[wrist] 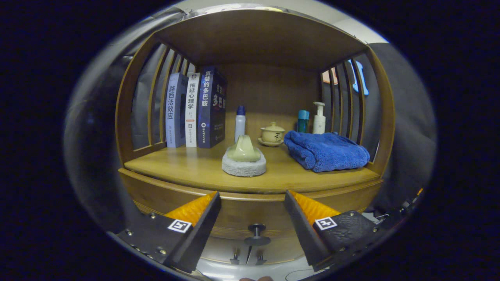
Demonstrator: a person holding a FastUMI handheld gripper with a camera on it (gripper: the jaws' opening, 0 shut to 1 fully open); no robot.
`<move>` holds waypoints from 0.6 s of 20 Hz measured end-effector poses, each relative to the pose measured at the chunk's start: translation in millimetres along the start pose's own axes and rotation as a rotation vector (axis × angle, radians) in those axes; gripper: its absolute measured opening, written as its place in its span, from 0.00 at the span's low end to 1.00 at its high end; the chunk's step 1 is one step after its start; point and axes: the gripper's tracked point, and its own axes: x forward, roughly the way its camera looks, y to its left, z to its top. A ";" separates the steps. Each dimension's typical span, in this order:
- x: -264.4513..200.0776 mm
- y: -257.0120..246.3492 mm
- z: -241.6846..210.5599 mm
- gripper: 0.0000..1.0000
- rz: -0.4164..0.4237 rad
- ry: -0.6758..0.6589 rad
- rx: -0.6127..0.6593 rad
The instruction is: Pull open the drawer, take out the items inside it, and place them on the countertop above the cabinet.
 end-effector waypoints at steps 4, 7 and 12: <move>-0.6 1.8 -2.5 0.99 -0.009 0.011 -0.019; 2.3 1.8 1.3 0.99 -0.006 -0.008 -0.020; 0.8 1.2 -2.3 0.98 0.017 -0.008 -0.068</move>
